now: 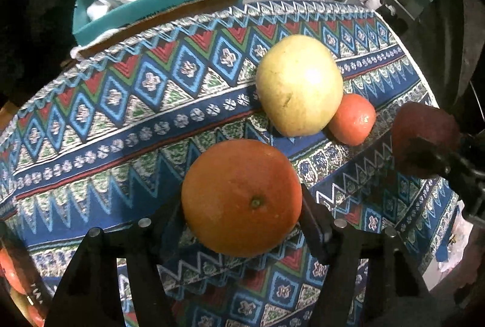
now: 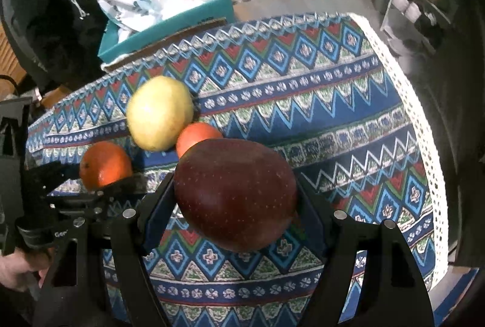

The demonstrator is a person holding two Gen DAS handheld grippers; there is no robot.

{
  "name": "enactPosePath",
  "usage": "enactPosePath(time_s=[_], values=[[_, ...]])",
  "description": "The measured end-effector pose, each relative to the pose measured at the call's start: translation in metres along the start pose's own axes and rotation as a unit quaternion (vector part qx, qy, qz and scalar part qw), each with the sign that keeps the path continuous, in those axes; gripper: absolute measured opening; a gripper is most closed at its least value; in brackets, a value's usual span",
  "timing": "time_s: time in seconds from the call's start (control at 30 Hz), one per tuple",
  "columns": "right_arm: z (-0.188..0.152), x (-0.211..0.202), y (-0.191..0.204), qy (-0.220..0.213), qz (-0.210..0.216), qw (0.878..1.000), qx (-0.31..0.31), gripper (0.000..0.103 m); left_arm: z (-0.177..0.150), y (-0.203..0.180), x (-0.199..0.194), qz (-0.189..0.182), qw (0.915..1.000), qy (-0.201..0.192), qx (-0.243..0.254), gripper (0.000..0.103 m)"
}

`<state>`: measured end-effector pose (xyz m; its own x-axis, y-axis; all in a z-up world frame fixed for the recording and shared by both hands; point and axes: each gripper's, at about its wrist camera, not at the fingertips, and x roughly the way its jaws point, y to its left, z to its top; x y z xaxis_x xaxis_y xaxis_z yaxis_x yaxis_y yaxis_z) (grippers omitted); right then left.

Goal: Organize fruits
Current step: 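Lift the orange with left tool while right tool carries the red apple to bowl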

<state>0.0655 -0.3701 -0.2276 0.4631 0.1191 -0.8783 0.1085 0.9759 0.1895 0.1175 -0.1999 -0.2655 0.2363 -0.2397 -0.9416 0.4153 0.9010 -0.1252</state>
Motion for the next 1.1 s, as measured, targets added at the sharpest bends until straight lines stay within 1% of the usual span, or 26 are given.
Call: enactPosePath(time_s=[0.27,0.5,0.7,1.1], values=[[0.008,-0.02,0.018,-0.026,0.01,1.0,-0.014,0.075,-0.001,0.016,-0.045,0.001,0.9991,-0.038,-0.016,0.069],[0.015,-0.047,0.039,-0.055,0.022,0.998,-0.034,0.075,-0.003,0.019,-0.084,0.0,0.997,-0.072,-0.026,0.069],[0.02,-0.067,0.058,-0.076,0.032,0.995,-0.052,0.075,-0.009,0.023,-0.117,-0.01,0.9942,-0.101,-0.034,0.069],[0.023,-0.099,0.103,-0.102,0.06,0.989,-0.088,0.075,-0.029,0.051,-0.164,-0.017,0.9888,-0.131,-0.07,0.069]])
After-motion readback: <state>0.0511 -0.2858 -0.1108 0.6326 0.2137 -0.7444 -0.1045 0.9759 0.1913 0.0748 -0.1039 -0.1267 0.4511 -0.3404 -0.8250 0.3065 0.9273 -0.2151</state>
